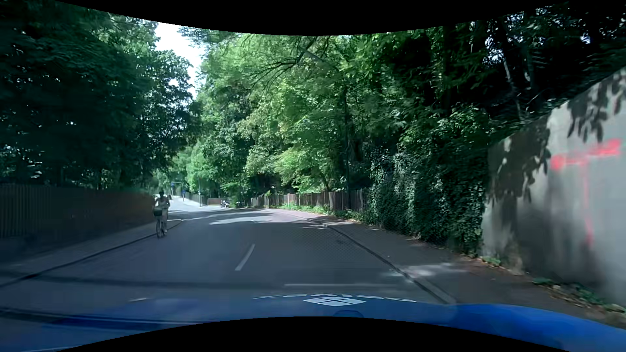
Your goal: Follow the waypoints while adhering to traffic rules and regulations
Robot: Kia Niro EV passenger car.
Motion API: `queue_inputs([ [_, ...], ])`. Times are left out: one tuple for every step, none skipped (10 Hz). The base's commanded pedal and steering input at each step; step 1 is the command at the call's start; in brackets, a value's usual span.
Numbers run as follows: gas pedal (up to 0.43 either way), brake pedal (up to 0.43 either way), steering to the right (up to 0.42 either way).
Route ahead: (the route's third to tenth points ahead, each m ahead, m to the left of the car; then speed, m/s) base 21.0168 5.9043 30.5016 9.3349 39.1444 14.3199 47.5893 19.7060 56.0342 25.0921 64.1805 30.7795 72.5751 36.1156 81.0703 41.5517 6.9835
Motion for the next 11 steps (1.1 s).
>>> queue_inputs([
  [0.087,0.0,-0.069],
  [0.087,0.0,-0.069],
  [0.087,0.0,-0.069],
  [0.087,0.0,-0.069],
  [0.087,0.0,-0.072],
  [0.087,0.0,-0.076],
  [0.087,0.0,-0.078],
  [0.087,0.0,-0.078],
  [0.087,0.0,-0.08],
  [0.087,0.0,-0.081],
  [0.087,0.0,-0.083],
])
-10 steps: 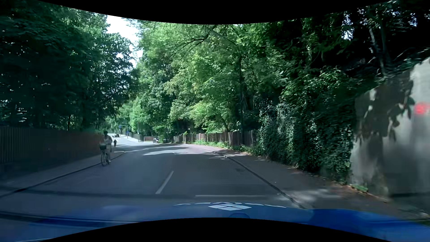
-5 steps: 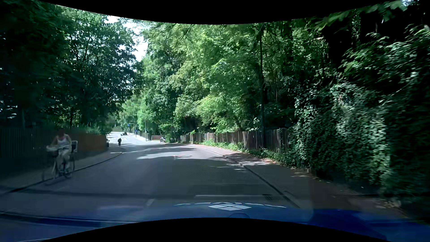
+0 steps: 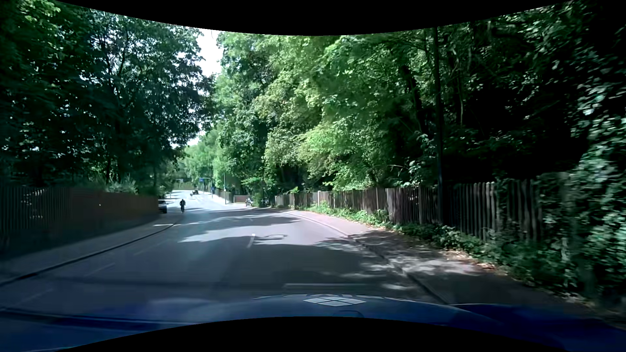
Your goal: Follow the waypoints while adhering to traffic rules and regulations
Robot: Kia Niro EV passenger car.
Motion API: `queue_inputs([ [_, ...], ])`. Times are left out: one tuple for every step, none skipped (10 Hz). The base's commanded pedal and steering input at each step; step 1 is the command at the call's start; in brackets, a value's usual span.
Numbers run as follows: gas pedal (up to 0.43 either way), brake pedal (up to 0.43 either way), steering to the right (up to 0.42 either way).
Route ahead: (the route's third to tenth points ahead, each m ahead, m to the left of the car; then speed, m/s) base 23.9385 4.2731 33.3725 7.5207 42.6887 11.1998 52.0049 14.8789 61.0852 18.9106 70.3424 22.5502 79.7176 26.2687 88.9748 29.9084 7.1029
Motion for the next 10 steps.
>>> queue_inputs([
  [0.087,0.0,-0.083],
  [0.087,0.0,-0.083],
  [0.087,0.0,-0.081],
  [0.087,0.0,-0.079],
  [0.087,0.0,-0.077],
  [0.087,0.0,-0.075],
  [0.098,0.0,-0.075],
  [0.098,0.0,-0.075],
  [0.098,0.0,-0.074],
  [0.098,0.0,-0.074],
])
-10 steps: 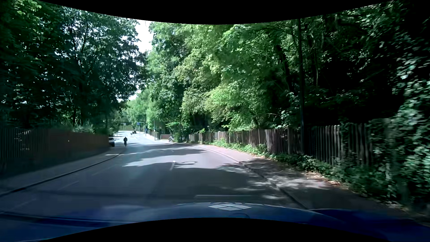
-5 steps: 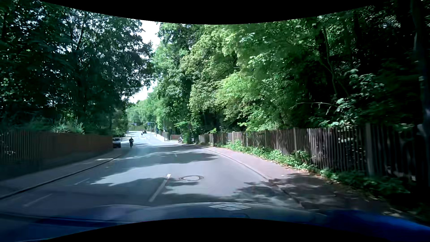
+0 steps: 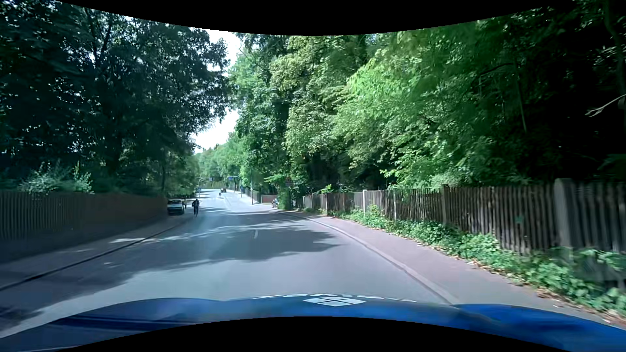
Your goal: Follow the waypoints while adhering to traffic rules and regulations
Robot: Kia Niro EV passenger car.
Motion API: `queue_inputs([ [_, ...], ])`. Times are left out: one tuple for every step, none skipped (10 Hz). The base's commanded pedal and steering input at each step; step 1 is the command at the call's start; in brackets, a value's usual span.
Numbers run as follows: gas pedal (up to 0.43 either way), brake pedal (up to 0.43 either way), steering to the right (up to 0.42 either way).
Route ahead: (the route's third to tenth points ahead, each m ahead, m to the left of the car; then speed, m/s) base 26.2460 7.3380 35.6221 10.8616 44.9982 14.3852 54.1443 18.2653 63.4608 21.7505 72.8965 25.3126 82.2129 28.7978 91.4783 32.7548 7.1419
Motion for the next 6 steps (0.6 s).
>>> queue_inputs([
  [0.098,0.0,-0.074],
  [0.098,0.0,-0.075],
  [0.098,0.0,-0.077],
  [0.118,0.0,-0.078],
  [0.118,0.0,-0.079],
  [0.118,0.0,-0.078],
])
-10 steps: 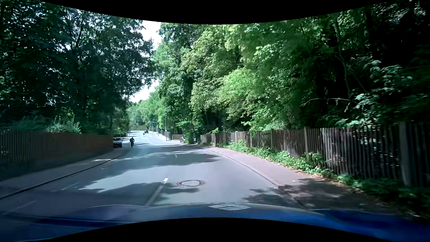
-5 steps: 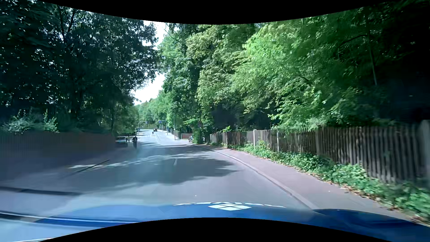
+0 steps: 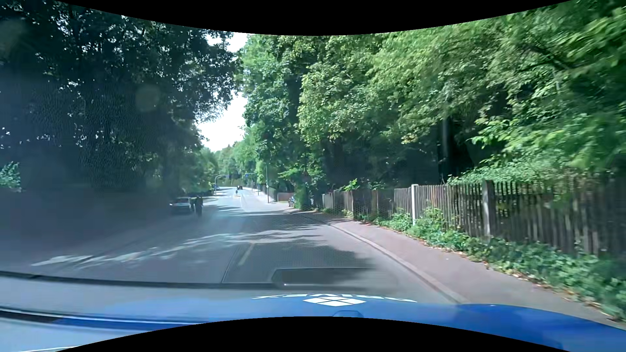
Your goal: Follow the waypoints while adhering to traffic rules and regulations
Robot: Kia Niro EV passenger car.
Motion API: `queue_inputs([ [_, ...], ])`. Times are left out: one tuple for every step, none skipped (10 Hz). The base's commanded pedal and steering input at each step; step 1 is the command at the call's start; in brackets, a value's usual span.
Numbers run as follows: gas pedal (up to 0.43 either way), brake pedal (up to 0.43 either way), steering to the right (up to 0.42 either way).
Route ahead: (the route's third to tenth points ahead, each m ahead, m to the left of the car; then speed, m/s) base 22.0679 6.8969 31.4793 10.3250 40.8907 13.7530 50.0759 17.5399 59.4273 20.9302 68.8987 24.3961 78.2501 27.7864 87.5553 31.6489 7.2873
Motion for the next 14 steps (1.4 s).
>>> queue_inputs([
  [0.118,0.0,-0.08],
  [0.118,0.0,-0.081],
  [0.118,0.0,-0.08],
  [0.118,0.0,-0.08],
  [0.118,0.0,-0.08],
  [0.11,0.0,-0.08],
  [0.098,0.0,-0.078],
  [0.098,0.0,-0.078],
  [0.098,0.0,-0.076],
  [0.098,0.0,-0.074],
  [0.098,0.0,-0.072],
  [0.098,0.0,-0.07],
  [0.098,0.0,-0.069],
  [0.098,0.0,-0.067],
])
